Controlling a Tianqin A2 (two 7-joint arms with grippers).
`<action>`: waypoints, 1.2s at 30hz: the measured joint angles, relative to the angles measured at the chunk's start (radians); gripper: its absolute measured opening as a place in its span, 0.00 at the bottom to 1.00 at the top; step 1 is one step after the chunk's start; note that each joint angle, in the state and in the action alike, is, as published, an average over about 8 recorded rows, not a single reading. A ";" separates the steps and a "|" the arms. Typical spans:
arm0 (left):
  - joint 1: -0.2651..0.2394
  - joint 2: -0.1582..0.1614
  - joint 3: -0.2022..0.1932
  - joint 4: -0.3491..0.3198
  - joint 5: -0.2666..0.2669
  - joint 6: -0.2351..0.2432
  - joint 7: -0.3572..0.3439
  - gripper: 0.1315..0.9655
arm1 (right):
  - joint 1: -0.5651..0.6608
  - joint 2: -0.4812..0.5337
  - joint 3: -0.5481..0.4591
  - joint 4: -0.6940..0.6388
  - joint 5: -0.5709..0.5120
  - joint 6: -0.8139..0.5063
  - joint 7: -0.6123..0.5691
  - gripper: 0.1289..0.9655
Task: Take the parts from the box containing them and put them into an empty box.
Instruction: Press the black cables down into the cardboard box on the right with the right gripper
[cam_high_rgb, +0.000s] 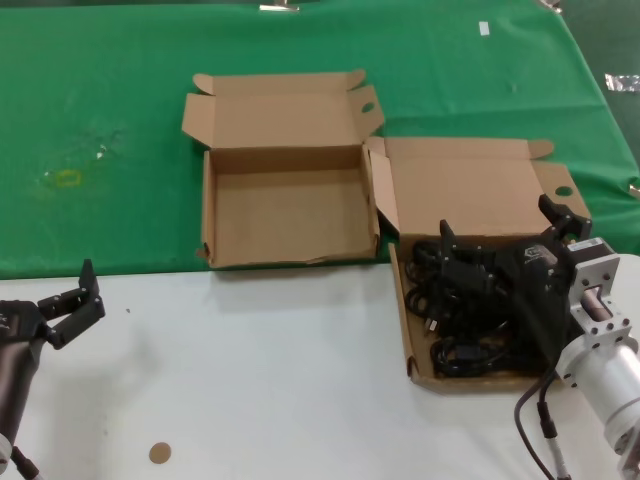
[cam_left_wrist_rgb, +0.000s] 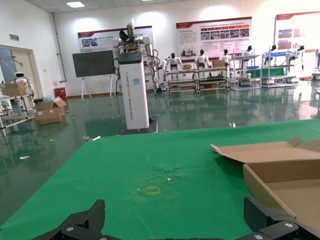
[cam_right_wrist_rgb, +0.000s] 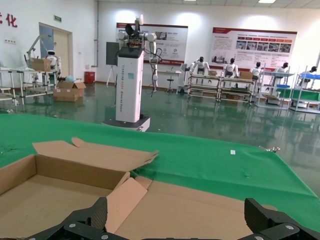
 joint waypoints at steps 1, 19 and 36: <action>0.000 0.000 0.000 0.000 0.000 0.000 0.000 1.00 | 0.000 0.000 0.000 0.000 0.000 0.000 0.000 1.00; 0.000 0.000 0.000 0.000 0.000 0.000 0.000 1.00 | 0.000 0.000 0.000 0.000 0.000 0.000 0.000 1.00; 0.000 0.000 0.000 0.000 0.000 0.000 0.000 0.94 | -0.001 0.007 -0.007 0.002 0.004 0.006 0.003 1.00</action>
